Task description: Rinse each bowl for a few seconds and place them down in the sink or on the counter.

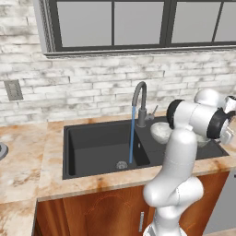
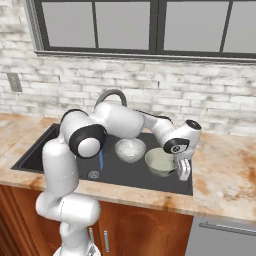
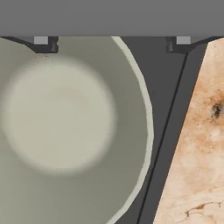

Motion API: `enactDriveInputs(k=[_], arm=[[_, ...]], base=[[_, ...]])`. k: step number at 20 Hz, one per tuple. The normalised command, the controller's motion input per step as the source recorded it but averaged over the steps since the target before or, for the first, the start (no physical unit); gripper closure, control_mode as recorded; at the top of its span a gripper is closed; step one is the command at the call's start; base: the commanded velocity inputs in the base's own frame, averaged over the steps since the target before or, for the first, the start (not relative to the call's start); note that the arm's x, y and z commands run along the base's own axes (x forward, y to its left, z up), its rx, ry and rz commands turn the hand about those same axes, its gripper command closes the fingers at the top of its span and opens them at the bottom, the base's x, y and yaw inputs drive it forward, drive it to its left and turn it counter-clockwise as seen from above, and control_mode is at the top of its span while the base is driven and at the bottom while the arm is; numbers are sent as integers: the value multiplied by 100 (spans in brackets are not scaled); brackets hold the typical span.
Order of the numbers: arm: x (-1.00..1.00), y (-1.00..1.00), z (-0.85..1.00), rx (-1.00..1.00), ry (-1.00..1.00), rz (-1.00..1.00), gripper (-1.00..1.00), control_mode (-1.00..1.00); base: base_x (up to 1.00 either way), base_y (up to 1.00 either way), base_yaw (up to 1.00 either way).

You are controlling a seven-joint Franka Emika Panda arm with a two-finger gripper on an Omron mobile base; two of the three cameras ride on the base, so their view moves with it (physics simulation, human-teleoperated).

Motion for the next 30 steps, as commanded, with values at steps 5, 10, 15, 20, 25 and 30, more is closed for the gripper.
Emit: enactDriveInputs(k=[5,10,15,20,25,30], arm=[[-8,0,40,0,-6,1,-100,-100],[-14,4,51,-3,-10,3,-100,-100],[-22,14,49,-4,-11,3,-100,-100],[-22,18,44,-6,-13,3,-100,-100],[-21,18,40,-9,-14,2,-100,-100],[-22,14,39,-10,-15,3,-100,-100]], base=[[0,0,0],[0,0,0],[0,0,0],[0,0,0],[0,0,0],[0,0,0]])
